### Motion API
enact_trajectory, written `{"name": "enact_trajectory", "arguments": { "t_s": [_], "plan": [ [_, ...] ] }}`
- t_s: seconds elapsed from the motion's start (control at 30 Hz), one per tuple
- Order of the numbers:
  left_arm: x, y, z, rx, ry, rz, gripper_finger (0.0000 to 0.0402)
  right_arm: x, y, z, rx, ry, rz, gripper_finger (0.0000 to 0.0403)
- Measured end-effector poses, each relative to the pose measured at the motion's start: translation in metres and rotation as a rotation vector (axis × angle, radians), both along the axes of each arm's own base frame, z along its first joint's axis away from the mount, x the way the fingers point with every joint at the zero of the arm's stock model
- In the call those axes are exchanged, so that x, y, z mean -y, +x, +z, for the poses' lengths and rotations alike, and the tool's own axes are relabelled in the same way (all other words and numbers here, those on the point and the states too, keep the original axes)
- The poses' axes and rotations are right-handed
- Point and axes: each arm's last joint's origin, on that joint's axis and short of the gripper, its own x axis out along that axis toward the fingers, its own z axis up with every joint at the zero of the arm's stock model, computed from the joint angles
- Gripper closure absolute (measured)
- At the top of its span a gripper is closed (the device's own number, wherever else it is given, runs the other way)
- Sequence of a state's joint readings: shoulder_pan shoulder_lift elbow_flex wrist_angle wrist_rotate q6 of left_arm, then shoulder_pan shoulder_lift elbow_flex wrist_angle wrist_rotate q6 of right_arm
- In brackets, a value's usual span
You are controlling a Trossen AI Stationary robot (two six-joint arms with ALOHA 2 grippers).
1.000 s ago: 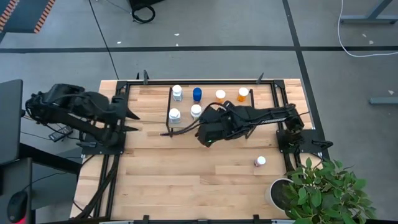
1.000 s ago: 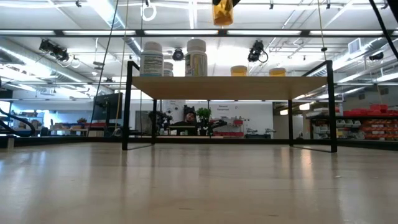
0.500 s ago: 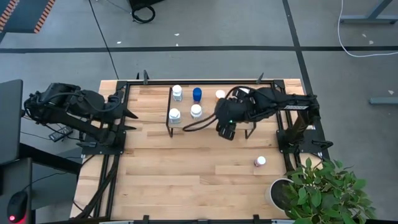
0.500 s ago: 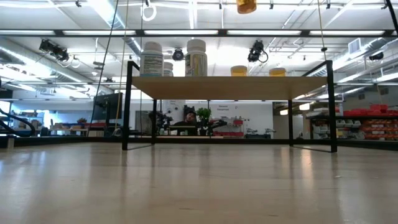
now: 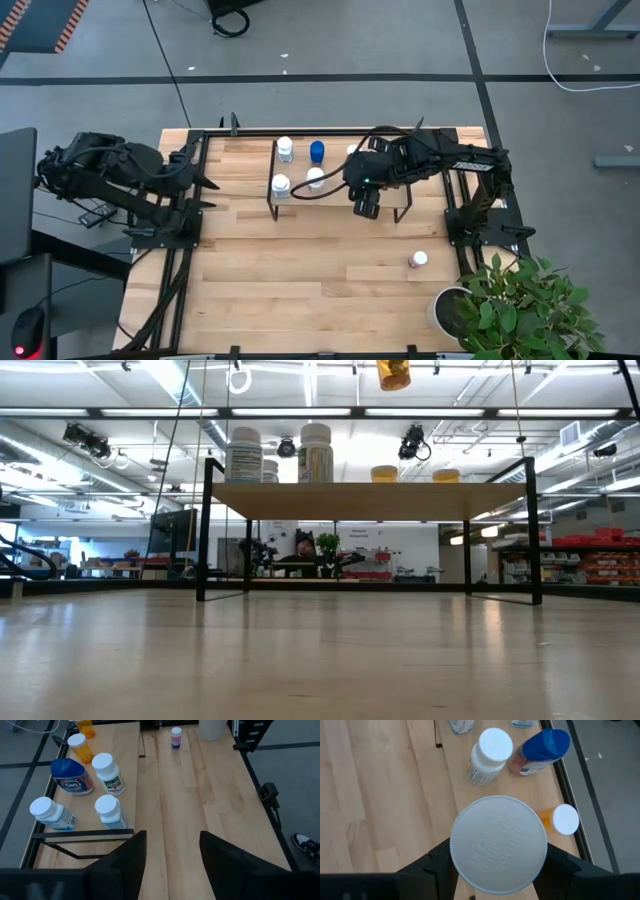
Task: Pick and place medicine bottles onto shelf by color
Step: Put the orange pill bottle on the shelf
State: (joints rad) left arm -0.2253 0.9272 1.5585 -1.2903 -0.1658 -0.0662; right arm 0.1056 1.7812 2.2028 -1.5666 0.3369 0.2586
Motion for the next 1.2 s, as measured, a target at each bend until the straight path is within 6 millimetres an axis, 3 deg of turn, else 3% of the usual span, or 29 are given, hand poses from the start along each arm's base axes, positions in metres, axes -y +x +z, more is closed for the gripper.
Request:
{"name": "enact_trajectory", "arguments": {
  "t_s": [0.33,0.73,1.2],
  "plan": [
    [-0.001,0.0,0.003,0.04,-0.045,0.051,0.0212,0.008,0.005,0.002,0.019,0.008,0.086,0.0192],
    [-0.006,0.005,0.011,0.173,-0.13,0.339,0.0212,0.042,0.004,0.0,-0.028,0.091,0.235,0.0192],
    [-0.007,0.011,0.01,0.202,-0.14,0.493,0.0212,0.061,-0.039,0.029,0.046,0.112,0.219,0.0192]
  ]
}}
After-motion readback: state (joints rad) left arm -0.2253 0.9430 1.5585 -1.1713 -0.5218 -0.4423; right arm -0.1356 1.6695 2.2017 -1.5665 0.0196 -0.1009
